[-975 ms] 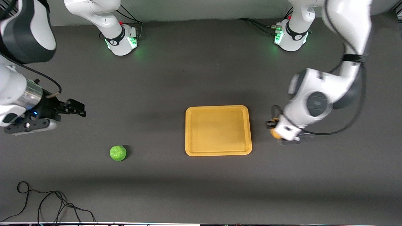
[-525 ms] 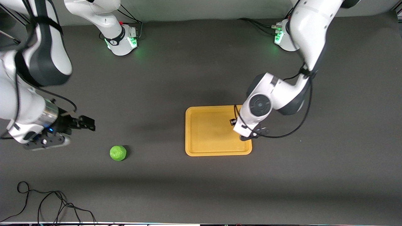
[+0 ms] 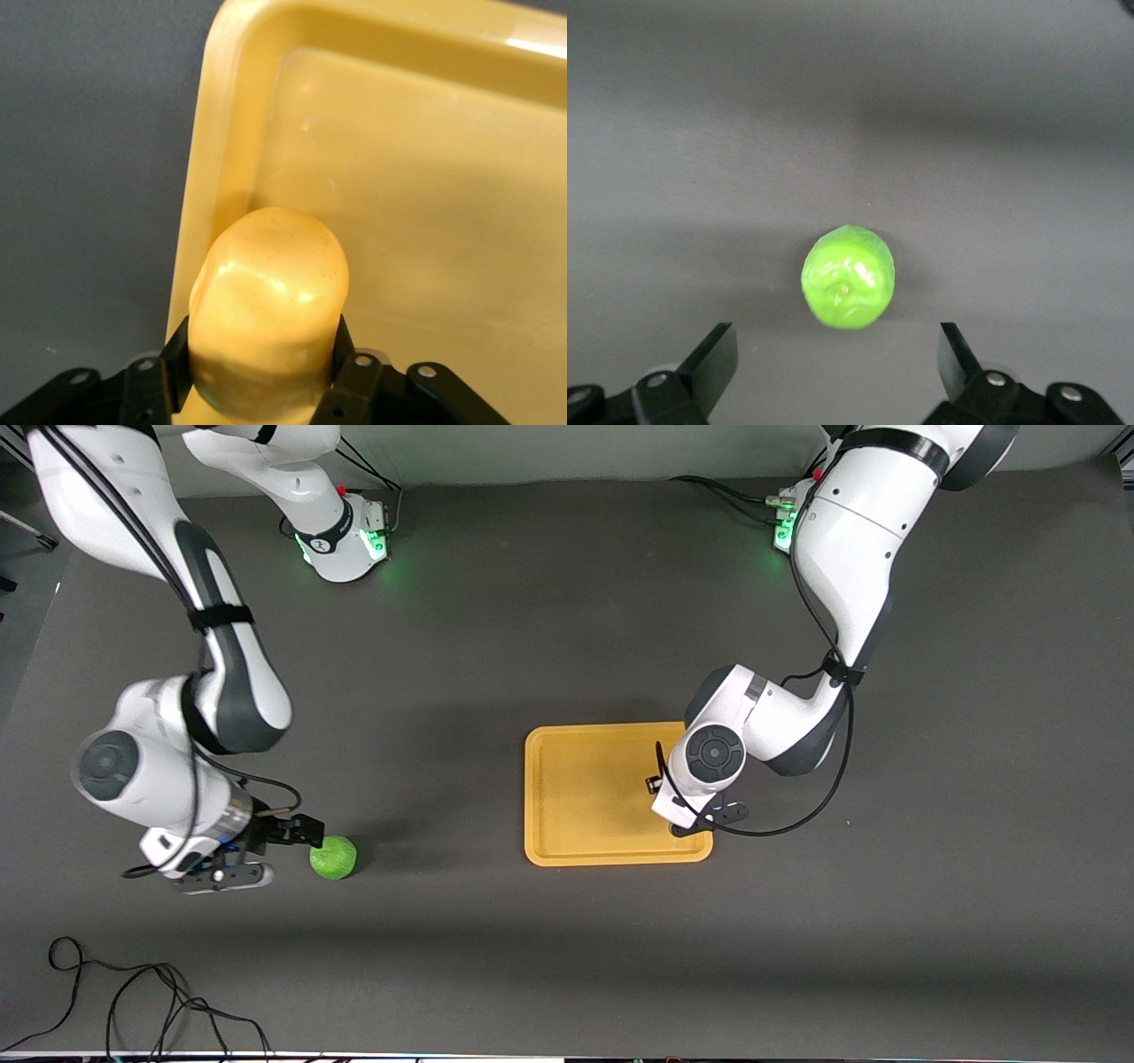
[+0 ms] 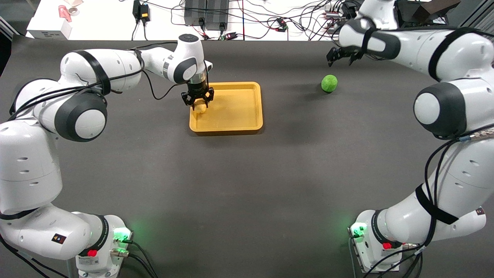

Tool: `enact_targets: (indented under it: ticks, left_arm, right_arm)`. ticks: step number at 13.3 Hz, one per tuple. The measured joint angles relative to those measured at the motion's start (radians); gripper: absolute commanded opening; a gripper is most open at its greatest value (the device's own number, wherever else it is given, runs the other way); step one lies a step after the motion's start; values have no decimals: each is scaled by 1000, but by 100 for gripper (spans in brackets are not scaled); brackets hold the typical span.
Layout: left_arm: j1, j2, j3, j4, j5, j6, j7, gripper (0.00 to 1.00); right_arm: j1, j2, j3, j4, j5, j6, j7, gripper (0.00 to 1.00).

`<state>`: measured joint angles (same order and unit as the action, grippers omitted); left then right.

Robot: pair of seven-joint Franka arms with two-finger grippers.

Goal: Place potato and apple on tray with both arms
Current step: 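Carry the potato onto the tray while the right gripper reaches the apple, then open the left gripper and withdraw it while the right gripper grasps the apple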

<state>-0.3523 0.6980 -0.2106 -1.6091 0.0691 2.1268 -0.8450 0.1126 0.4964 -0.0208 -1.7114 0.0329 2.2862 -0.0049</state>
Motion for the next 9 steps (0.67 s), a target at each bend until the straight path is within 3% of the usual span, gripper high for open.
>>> enact_targets:
  ticks: [4, 6, 9]
  left_arm:
    - [-2, -8, -2, 15, 0, -5, 0, 83]
    - [2, -37, 0, 28, 0, -36, -1, 99]
    - [40, -193, 6, 53, 5, -205, 5, 100]
  right_arm:
    - [0, 76, 0, -33, 0, 128, 3, 100]
    - [1, 112, 0, -36, 0, 191, 19, 100]
    - [6, 155, 1, -40, 0, 240, 36, 100]
